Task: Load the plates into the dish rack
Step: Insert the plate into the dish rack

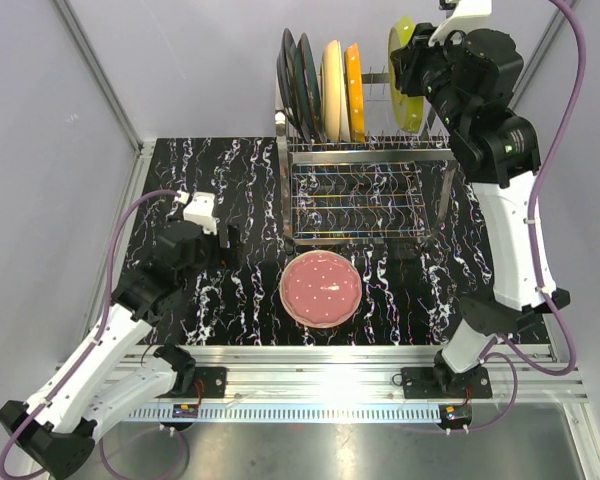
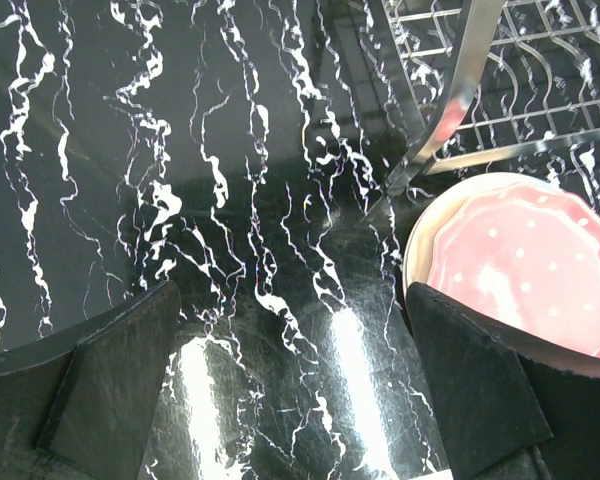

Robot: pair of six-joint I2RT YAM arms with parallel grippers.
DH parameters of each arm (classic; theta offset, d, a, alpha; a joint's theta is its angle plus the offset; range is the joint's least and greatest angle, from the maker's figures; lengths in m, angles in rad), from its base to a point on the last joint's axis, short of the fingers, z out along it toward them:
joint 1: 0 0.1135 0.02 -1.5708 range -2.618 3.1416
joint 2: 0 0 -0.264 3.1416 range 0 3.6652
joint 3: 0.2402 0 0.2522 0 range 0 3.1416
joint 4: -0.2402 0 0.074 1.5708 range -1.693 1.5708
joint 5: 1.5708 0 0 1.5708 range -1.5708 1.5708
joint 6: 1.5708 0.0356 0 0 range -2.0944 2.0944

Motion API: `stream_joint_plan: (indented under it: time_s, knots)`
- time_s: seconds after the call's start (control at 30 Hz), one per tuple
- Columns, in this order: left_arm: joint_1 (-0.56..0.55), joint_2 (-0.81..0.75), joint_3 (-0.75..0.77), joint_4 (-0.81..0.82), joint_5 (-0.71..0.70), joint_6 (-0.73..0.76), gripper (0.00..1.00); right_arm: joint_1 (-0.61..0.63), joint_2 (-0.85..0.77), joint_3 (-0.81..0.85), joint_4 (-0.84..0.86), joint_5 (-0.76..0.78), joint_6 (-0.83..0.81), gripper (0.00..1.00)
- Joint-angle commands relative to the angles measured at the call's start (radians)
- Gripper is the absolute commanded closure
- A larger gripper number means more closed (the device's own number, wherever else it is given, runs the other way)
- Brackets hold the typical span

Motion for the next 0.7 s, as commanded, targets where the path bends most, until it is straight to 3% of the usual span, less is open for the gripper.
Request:
stream_joint_plan:
  time_s: [0.0,0.67]
  knots:
    - [0.0,0.021,0.0,0.048,-0.003,0.014,0.01,-0.04,-0.002,0.024,0.198,-0.144,0.057,1.0]
    - [-0.002,0.076,0.009,0.046,0.002,0.017,0.01,-0.062,0.13,0.049,0.338,-0.133,0.047,1.0]
